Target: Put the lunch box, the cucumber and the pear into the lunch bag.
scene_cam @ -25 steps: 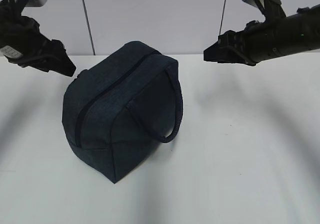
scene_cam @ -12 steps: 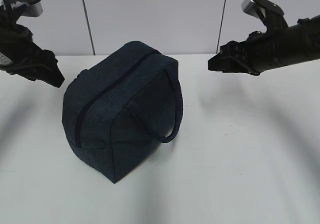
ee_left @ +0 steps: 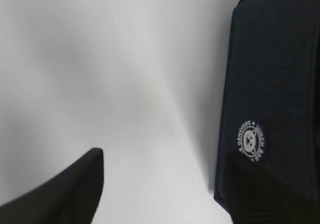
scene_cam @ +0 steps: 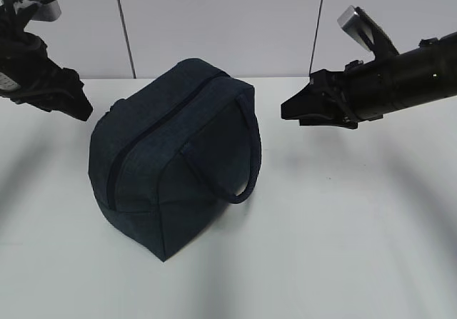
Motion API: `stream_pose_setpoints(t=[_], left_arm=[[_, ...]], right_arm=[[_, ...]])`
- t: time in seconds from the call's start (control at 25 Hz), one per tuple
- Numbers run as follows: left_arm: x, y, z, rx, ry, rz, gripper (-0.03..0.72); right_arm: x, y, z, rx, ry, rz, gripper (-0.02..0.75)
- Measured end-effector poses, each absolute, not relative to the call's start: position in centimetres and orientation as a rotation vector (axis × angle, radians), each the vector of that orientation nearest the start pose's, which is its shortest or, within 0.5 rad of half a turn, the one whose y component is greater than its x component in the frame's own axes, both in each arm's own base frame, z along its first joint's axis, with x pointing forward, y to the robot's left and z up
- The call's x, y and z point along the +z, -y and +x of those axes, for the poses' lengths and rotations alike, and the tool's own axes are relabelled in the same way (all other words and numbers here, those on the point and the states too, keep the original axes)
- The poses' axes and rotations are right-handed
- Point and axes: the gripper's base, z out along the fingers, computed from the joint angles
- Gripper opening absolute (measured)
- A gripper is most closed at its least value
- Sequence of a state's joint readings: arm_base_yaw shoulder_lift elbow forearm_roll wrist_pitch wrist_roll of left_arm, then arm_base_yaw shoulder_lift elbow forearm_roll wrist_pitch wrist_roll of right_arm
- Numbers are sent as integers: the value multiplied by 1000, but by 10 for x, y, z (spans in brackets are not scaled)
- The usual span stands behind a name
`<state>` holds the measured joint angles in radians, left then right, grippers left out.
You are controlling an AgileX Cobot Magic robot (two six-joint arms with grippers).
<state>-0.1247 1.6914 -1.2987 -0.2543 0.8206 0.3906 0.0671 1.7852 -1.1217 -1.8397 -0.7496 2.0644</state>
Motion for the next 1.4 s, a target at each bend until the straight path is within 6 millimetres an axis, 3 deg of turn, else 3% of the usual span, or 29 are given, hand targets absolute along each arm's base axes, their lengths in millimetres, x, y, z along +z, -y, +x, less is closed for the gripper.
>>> stream_pose_setpoints(t=[0.32,0.64,0.88,1.16,1.4], left_arm=[[264,61,353,-219,-2612,500,445],[265,63,354,-254,-2607,476,445],[265,63,354,-255,-2607,475,445],[266,63,355,-250,-2593,470,445],[266,63,356,-246,-2584,466,445]], right_arm=[[226,-92,352,1126,-2329,-321,368],[237,-88,368,1030,-2295,-224,368],[249,-73,390,693,-2177,-240,368],[251,-51,404,237,-2068,-384,368],[256,-24,413,-153,-2014,-293,368]])
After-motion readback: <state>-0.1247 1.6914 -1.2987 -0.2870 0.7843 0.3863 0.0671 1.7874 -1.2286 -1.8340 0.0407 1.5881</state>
